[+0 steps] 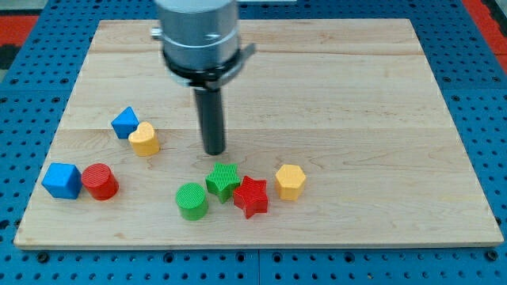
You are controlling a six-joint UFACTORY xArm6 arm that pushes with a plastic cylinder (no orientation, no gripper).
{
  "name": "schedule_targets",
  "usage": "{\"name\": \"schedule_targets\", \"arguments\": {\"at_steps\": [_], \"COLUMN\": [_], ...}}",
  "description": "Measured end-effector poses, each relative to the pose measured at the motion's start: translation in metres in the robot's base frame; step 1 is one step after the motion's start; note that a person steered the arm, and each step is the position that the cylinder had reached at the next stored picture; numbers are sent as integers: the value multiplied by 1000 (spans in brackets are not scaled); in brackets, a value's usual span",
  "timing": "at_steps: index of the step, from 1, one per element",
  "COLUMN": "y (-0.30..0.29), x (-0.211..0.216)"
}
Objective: Place your arm at the bottom of green circle
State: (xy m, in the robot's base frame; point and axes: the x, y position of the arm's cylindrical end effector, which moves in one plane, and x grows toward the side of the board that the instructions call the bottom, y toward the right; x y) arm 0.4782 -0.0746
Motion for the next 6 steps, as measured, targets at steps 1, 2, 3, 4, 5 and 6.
{"name": "schedule_targets", "arguments": {"at_steps": [1, 2, 3, 4, 5, 6], "y": [-18, -47, -57, -58, -46, -21], "x": [19, 33, 62, 100, 140, 135]}}
